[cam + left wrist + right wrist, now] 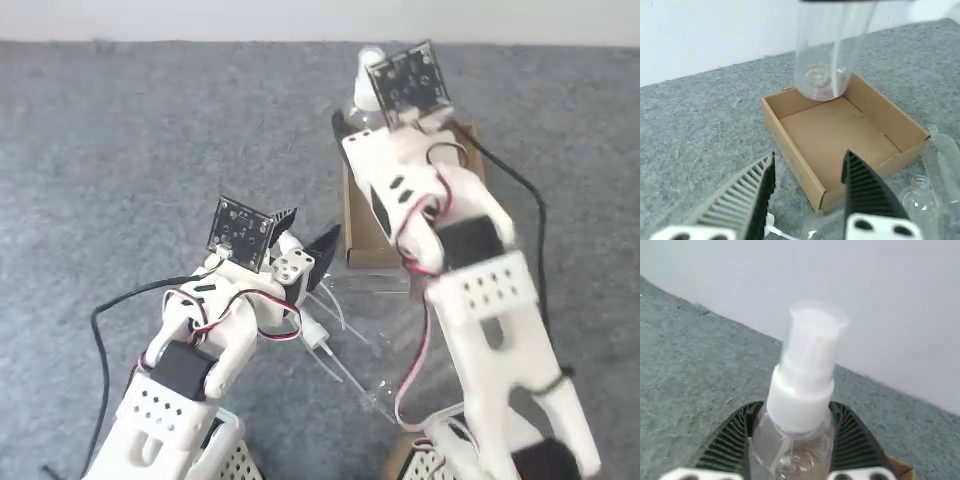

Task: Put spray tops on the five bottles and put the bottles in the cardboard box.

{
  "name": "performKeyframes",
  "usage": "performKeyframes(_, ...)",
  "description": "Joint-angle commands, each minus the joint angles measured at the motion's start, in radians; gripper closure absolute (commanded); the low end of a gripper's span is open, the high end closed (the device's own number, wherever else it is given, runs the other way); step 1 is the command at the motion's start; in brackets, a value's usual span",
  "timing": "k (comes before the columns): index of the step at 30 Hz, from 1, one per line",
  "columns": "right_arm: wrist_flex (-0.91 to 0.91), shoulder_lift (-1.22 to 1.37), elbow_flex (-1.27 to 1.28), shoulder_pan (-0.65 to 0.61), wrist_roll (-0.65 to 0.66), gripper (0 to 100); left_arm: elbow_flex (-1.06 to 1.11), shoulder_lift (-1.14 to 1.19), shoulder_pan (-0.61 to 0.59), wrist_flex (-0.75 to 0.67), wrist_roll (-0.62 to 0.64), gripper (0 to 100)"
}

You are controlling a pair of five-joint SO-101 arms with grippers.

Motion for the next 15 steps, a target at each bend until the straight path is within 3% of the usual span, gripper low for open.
performKeyframes(1, -0.122, 0.091, -0.068, 0.028, 0.023, 99.3, -0.005, -0.018, 0.000, -0.025, -0.009, 91)
performKeyframes(4, -0.183, 0.153, -0.069, 0.047, 0.023, 99.3, -0.005, -0.018, -0.002, -0.026, -0.009, 99)
performKeyframes(15, -0.372, 0.338, -0.071, 0.084, 0.023, 99.3, 0.001, -0.011, -0.130, -0.083, -0.006, 99)
